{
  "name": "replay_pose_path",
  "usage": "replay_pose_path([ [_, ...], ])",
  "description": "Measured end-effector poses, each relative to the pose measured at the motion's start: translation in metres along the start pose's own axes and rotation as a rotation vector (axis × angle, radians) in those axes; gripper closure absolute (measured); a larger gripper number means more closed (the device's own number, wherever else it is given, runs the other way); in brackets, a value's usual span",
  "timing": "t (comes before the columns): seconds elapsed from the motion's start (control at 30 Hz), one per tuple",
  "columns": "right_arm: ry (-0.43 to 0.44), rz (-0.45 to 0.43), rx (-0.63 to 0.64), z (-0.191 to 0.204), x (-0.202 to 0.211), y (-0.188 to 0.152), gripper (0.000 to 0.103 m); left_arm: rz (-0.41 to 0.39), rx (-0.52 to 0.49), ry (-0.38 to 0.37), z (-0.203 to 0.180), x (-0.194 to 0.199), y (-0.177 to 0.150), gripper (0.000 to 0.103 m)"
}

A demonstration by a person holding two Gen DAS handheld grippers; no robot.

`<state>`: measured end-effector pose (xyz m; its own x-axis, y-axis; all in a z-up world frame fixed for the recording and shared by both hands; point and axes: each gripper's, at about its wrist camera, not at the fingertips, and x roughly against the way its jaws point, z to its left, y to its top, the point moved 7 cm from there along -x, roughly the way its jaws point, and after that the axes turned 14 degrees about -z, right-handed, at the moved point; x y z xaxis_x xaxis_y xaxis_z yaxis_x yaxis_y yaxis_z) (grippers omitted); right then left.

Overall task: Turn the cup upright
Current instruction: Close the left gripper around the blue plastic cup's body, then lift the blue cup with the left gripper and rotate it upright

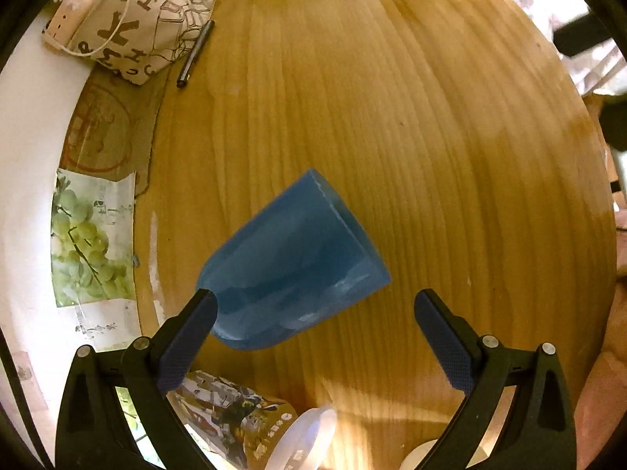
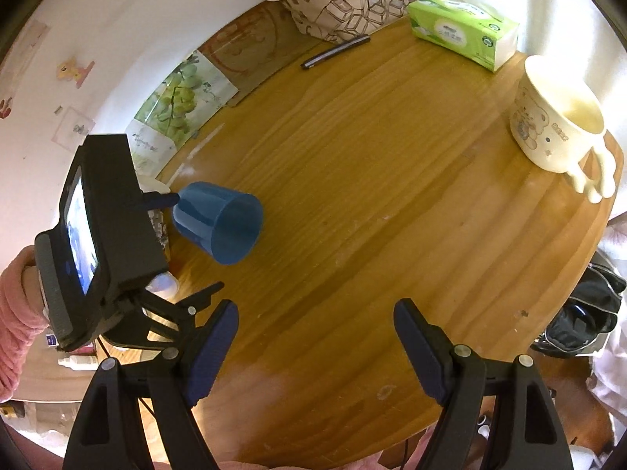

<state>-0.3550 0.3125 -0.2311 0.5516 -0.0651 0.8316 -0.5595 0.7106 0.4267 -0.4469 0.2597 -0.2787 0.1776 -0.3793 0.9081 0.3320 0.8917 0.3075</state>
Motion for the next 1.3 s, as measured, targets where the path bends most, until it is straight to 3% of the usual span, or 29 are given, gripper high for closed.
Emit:
replay_pose_path([
  [0.27, -0.007, -0.006, 0.005, 0.003, 0.004, -0.001, 0.021, -0.003, 0.093, 0.005, 0.016, -0.008, 0.005, 0.002],
  [1.0, -0.040, -0.028, -0.015, -0.002, 0.012, 0.000, 0.021, -0.006, 0.262, -0.079, 0.034, -0.029, 0.024, 0.003],
  [1.3, -0.034, -0.017, 0.000, 0.003, 0.011, 0.000, 0.021, -0.014, 0.261, -0.073, 0.035, -0.025, 0.025, 0.007],
])
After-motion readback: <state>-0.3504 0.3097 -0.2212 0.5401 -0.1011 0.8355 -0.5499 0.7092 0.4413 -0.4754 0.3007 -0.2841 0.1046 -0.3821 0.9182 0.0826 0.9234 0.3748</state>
